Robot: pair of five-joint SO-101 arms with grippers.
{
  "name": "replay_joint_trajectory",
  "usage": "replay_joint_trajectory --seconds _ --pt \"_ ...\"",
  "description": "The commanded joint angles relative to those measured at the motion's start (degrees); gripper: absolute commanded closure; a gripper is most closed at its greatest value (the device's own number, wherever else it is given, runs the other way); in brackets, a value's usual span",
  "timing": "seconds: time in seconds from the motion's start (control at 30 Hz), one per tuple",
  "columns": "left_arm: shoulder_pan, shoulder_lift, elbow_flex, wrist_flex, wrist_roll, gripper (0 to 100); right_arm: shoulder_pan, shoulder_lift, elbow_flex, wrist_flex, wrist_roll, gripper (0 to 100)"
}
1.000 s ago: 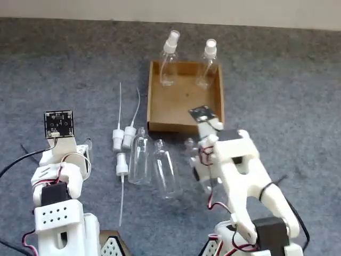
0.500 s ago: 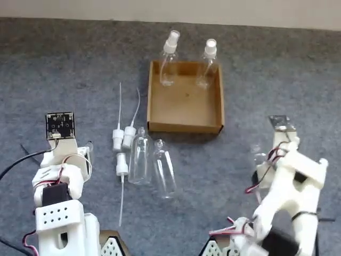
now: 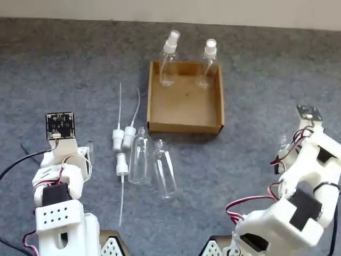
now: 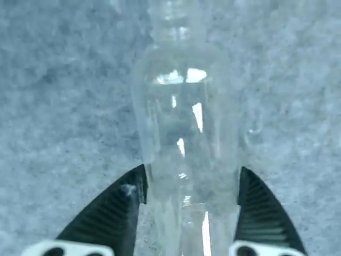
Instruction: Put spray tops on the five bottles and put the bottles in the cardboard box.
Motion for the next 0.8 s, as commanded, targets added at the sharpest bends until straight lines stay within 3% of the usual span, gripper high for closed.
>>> replay_joint_trajectory --seconds 0.0,0.43,0.77 --pt "1.2 -0.2 -0.2 0.2 -0.6 81 -0.7 -0.1 -2.2 0.3 -0.6 75.7" --pt "1.2 -0.2 -0.2 0.2 -0.7 81 -10.1 0.5 -18.9 11.2 -5.5 73.4" --pt "1.2 -0.2 -0.2 0.2 -0.8 81 -10.2 12.1 -26.8 11.5 -5.5 73.5"
